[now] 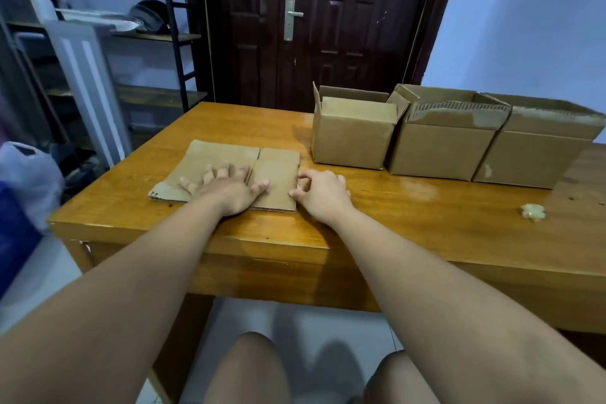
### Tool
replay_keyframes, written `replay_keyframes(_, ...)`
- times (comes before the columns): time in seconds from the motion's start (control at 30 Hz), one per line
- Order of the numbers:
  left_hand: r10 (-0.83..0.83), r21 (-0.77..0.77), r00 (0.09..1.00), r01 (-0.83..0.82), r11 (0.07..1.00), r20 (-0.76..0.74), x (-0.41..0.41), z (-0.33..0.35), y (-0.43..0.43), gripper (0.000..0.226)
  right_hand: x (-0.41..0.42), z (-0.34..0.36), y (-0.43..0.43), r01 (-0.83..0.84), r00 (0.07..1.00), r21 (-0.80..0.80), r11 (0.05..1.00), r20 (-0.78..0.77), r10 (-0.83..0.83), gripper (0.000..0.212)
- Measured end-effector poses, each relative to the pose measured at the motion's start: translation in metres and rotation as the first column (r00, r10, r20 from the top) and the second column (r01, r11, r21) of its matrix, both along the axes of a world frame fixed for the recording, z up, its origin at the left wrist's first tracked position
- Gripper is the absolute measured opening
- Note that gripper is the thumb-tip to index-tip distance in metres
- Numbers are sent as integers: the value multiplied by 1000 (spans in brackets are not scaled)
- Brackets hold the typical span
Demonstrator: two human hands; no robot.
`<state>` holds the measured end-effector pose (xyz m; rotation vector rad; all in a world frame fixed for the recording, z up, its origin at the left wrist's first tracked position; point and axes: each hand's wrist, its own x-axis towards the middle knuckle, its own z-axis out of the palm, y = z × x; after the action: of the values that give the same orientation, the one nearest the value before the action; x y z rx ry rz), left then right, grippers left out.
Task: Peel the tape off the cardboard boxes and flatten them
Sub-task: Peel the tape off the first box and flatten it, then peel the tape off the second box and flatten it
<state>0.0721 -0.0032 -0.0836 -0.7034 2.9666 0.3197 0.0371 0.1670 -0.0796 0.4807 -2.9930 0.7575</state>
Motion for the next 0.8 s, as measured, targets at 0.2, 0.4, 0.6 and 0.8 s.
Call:
replay_keyframes(0.2, -3, -52, 1000, 4, 999, 23, -15, 1, 0, 81, -11, -4, -3, -83, 997, 99, 992, -3, 83, 42)
replay_keyframes(0.4, -14, -48, 1000, 13, 999, -4, -33, 0, 2, 82, -19, -8, -10, 1, 998, 189, 982, -61, 10, 46)
replay_keyframes(0.6, -42, -86, 997, 37, 996, -68, -38, -7, 3, 75, -26, -1, -11, 12, 985, 194, 981, -172, 22, 47)
replay_keyframes(0.8, -205, -238, 884, 111, 965, -421, -28, -12, 9, 63, -46, 41, 10, 83, 796, 49, 995, -605, -37, 71)
